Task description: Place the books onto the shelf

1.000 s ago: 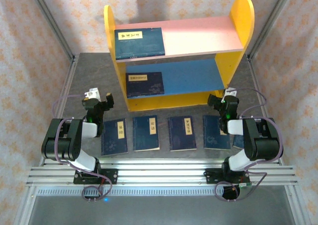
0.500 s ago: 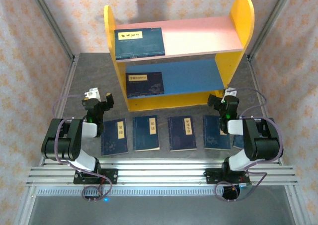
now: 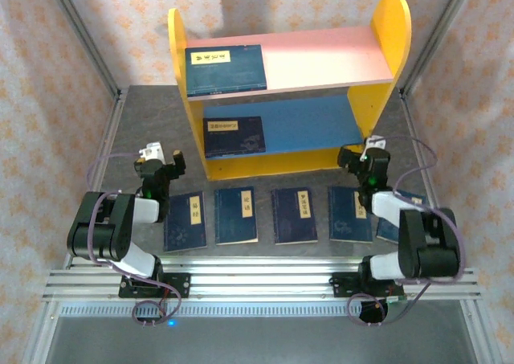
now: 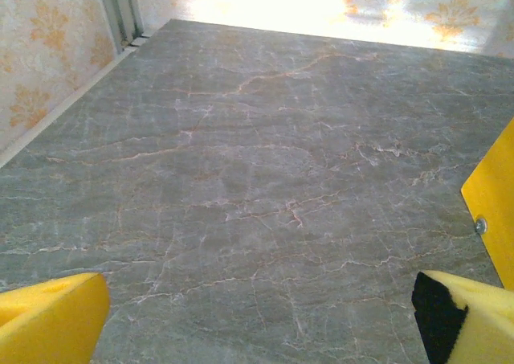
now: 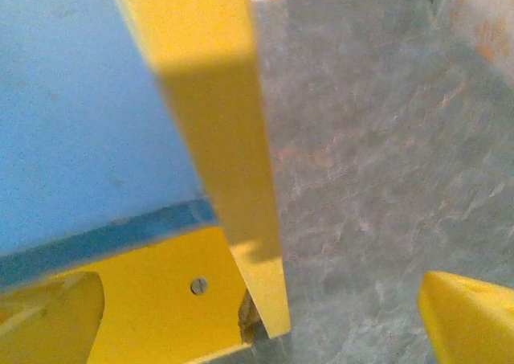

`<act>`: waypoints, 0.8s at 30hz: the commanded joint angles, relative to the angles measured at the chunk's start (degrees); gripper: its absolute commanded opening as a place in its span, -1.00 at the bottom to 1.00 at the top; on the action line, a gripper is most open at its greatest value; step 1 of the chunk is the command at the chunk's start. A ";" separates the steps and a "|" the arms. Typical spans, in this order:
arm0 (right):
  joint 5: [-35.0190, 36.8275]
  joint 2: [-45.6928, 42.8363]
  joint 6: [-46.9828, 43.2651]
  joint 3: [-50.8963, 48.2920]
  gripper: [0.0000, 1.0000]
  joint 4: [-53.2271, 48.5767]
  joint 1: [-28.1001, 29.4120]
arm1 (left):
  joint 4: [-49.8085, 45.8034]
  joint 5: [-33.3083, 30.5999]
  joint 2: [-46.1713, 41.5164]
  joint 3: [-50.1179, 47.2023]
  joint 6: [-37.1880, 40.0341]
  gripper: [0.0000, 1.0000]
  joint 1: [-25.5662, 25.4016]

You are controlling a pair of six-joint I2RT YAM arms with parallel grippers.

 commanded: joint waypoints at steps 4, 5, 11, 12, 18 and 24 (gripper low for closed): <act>1.69 -18.25 3.87 5.98 0.99 -16.32 3.00 | -17.17 -18.81 -21.60 1.60 1.76 0.99 -7.50; 2.00 -19.42 3.92 7.26 0.99 -19.31 4.08 | -23.64 -19.83 -25.83 3.33 -0.93 0.99 -7.99; 6.15 -22.09 8.21 12.84 0.99 -31.74 11.17 | -58.43 -14.91 -41.60 17.75 -18.15 0.99 -9.46; 6.01 -22.01 9.47 13.37 0.99 -33.06 12.05 | -62.02 -13.85 -42.13 19.68 -20.43 0.98 -9.84; 4.45 -20.15 21.17 14.57 0.97 -39.70 19.39 | -86.36 -8.88 -41.38 29.81 -34.50 0.96 -12.70; 3.95 -15.82 31.23 13.29 0.86 -41.27 31.03 | -106.44 -5.40 -35.39 36.61 -39.03 0.88 -18.06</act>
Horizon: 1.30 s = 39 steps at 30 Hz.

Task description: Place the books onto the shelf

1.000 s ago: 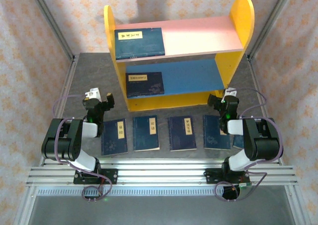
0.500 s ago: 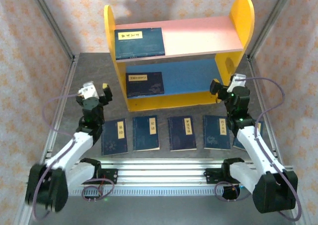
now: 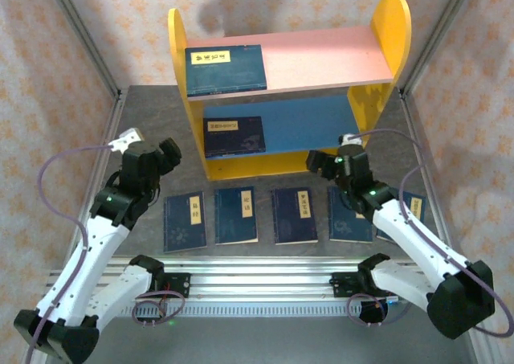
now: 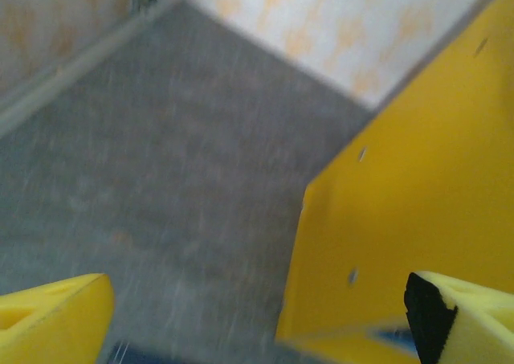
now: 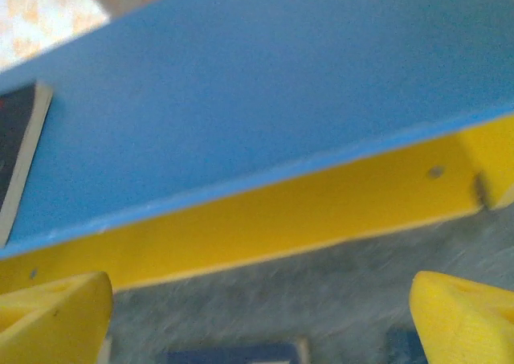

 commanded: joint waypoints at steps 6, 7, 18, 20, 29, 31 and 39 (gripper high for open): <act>2.31 7.73 14.38 0.16 0.80 -0.07 15.35 | -20.10 0.08 7.07 0.66 -10.53 0.83 -13.51; 2.41 9.08 15.18 0.80 0.79 -0.25 16.54 | -19.05 0.64 8.03 -0.22 -11.16 0.83 -15.08; -1.45 24.84 19.17 8.06 0.60 -0.72 26.58 | -6.77 2.82 14.72 -5.78 -14.41 0.87 -23.78; -1.58 26.09 19.26 8.79 0.56 -0.62 27.68 | -5.37 3.48 15.95 -6.86 -14.88 0.84 -23.93; -4.14 29.66 18.32 9.82 0.29 -0.60 28.05 | 5.21 8.26 19.60 -12.17 -13.58 0.77 -24.81; -5.22 30.64 18.06 9.90 0.19 -0.09 28.06 | 6.38 9.09 20.95 -12.47 -13.04 0.75 -24.97; -8.99 34.47 18.22 11.04 -0.16 1.47 28.15 | 9.10 11.97 25.77 -12.91 -12.41 0.71 -25.27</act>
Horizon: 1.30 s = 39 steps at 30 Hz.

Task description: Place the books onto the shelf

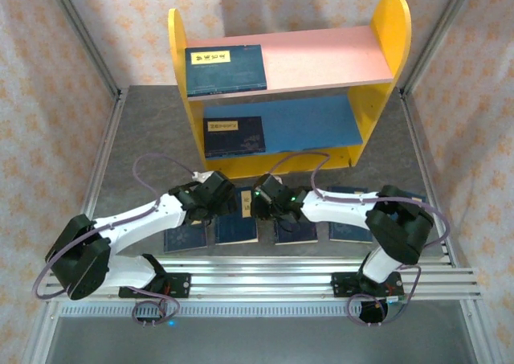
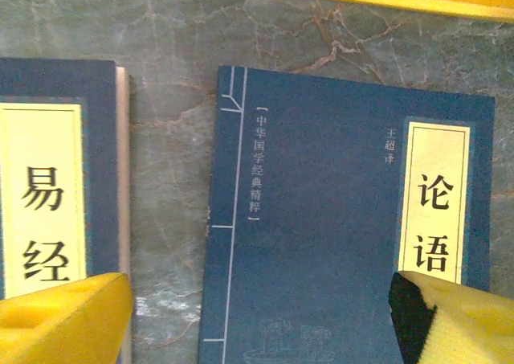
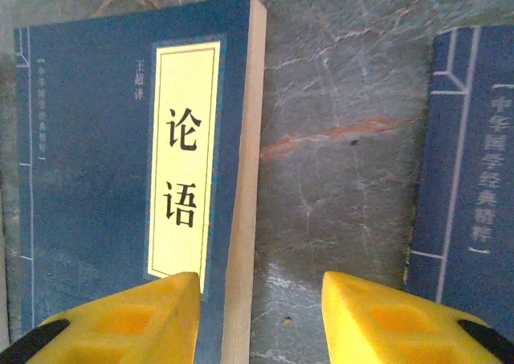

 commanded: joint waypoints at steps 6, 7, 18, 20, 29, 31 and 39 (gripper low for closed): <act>-2.30 1.40 -0.73 2.31 -0.21 1.34 0.12 | 2.74 1.62 2.64 -1.22 0.85 0.69 -0.64; -2.54 1.53 -0.86 2.41 -0.22 1.38 0.12 | 2.81 1.72 3.05 -1.14 0.83 0.69 -0.69; -4.54 3.76 -1.29 1.73 -0.37 2.11 0.04 | 4.07 2.91 5.86 -1.47 0.39 0.63 -0.69; -4.70 4.04 -1.06 1.24 -0.40 2.32 0.07 | 4.09 2.94 6.05 -1.73 0.02 0.64 -0.68; -4.76 5.74 -1.21 -1.15 -0.48 1.67 0.08 | 4.83 3.16 6.23 -4.02 -0.90 0.62 -0.69; -4.43 5.71 -1.22 -1.35 -0.51 1.34 0.13 | 5.57 3.29 6.31 -4.52 -0.92 0.62 -0.71; -6.00 6.72 -1.58 -1.63 -0.61 2.27 0.07 | 13.24 9.31 8.83 -5.84 0.51 0.60 -0.86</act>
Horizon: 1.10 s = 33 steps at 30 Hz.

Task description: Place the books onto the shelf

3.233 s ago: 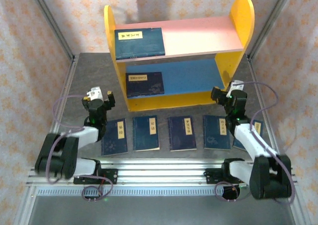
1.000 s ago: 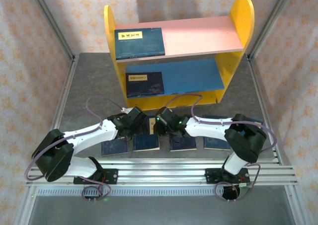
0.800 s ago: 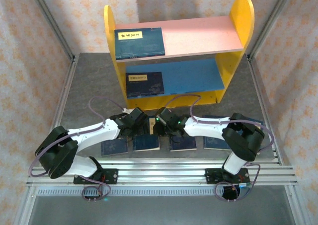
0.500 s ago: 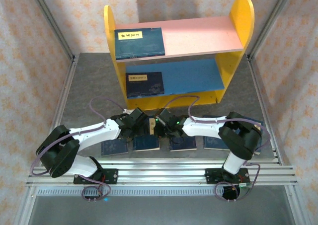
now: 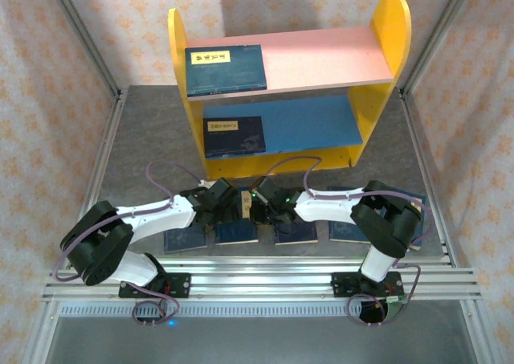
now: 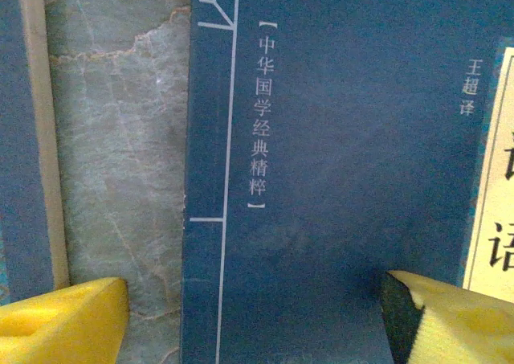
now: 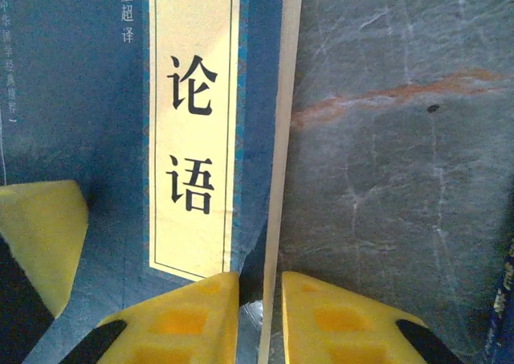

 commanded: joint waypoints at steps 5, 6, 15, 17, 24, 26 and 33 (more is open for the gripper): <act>-2.10 3.88 -0.81 -1.58 -0.65 0.69 0.15 | 13.39 9.75 1.96 -1.87 1.94 0.58 -1.55; -2.68 4.36 -0.74 -1.59 -0.66 1.15 0.09 | 14.73 10.45 1.92 -1.60 2.07 0.58 -1.95; -4.21 5.61 -0.23 -2.24 -0.76 3.38 0.13 | 19.24 11.53 -6.32 -2.33 1.20 0.57 -4.34; -4.35 5.54 -0.15 -2.41 -0.77 3.68 0.14 | 19.20 10.93 -10.55 -3.16 1.09 0.58 -4.29; -4.83 5.34 -0.52 -2.37 -0.78 3.81 0.14 | 13.20 5.91 -22.05 -4.71 3.30 0.65 -4.30; -5.08 5.34 -0.76 -2.29 -0.78 3.83 0.07 | 12.88 5.88 -22.67 -5.14 3.48 0.64 -4.28; -5.65 5.34 -1.32 -1.85 -0.78 3.90 0.10 | 13.81 7.23 -20.35 -5.35 2.43 0.56 -4.29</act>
